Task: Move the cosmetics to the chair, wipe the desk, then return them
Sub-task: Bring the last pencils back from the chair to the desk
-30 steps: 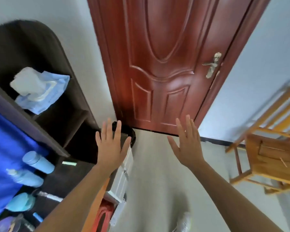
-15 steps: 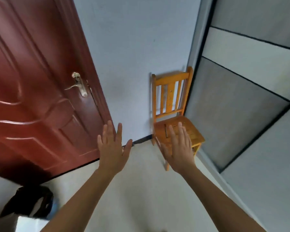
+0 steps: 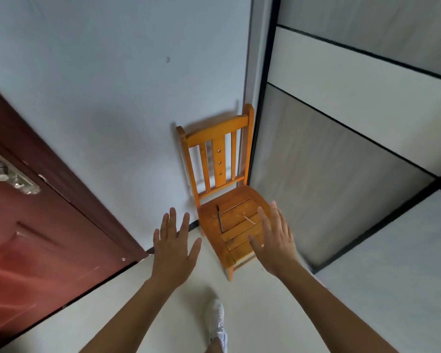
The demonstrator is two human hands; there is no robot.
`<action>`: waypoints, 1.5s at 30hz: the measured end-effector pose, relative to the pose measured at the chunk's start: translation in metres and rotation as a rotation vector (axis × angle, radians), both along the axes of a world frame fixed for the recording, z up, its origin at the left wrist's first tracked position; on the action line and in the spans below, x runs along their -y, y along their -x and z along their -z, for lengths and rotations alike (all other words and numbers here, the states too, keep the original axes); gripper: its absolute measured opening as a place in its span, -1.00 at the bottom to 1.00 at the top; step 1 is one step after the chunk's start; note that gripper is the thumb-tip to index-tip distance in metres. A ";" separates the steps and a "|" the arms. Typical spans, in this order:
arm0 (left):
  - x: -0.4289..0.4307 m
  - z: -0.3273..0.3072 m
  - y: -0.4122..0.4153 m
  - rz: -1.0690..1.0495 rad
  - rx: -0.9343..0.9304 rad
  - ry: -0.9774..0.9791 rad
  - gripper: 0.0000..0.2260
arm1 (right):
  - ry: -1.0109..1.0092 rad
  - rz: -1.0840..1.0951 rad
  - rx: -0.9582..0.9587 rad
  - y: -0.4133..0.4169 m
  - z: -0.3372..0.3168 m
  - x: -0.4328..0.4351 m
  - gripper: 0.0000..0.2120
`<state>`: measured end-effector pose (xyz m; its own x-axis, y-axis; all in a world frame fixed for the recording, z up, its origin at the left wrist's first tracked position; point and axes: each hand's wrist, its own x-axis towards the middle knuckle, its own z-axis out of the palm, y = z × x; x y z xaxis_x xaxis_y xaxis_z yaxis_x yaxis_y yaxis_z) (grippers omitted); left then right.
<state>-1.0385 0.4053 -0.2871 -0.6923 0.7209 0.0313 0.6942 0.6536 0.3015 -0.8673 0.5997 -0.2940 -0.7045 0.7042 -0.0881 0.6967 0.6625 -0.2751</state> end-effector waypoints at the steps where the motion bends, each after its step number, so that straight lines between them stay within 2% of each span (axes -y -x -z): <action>1: -0.017 0.005 0.014 -0.004 0.015 0.003 -0.33 | -0.004 0.005 0.019 0.012 0.004 -0.016 -0.26; 8: -0.131 0.024 0.103 0.009 0.069 0.025 -0.34 | -0.006 0.084 0.092 0.107 0.016 -0.117 -0.29; 11: -0.169 0.041 0.127 -0.013 0.126 0.058 -0.37 | 0.051 0.120 0.132 0.131 0.031 -0.147 -0.28; 15: -0.206 0.090 0.146 -0.068 0.164 0.012 -0.43 | 0.162 0.097 0.161 0.156 0.076 -0.181 -0.29; 19: -0.234 0.163 0.149 -0.177 0.249 0.120 -0.41 | 0.236 0.066 0.197 0.172 0.152 -0.211 -0.31; 23: -0.252 0.258 0.143 -0.322 0.327 0.127 -0.38 | 0.306 0.068 0.234 0.178 0.254 -0.225 -0.31; 27: -0.268 0.361 0.131 -0.392 0.480 0.271 -0.34 | 0.381 0.054 0.293 0.172 0.347 -0.235 -0.35; 30: -0.277 0.422 0.125 -0.428 0.459 0.303 -0.36 | 0.373 0.094 0.263 0.171 0.400 -0.239 -0.43; 32: -0.284 0.449 0.120 -0.478 0.365 0.297 -0.38 | 0.324 0.114 0.228 0.171 0.425 -0.236 -0.50; 36: -0.297 0.476 0.108 -0.613 0.183 0.085 -0.63 | 0.252 0.117 0.014 0.173 0.453 -0.226 -0.76; 38: -0.298 0.482 0.104 -0.643 0.173 0.015 -0.75 | 0.267 0.108 -0.015 0.176 0.457 -0.225 -0.79; 42: -0.290 0.467 0.108 -0.625 0.325 0.044 -0.77 | 0.336 0.098 0.040 0.179 0.444 -0.229 -0.77; 45: -0.276 0.426 0.117 -0.626 0.424 -0.043 -0.76 | 0.372 0.062 0.038 0.183 0.409 -0.233 -0.75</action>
<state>-1.1558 0.6816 -0.7130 -0.9310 0.1937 -0.3095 0.0168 0.8694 0.4938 -1.0499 0.8328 -0.7033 -0.6527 0.6606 -0.3709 0.7467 0.4784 -0.4622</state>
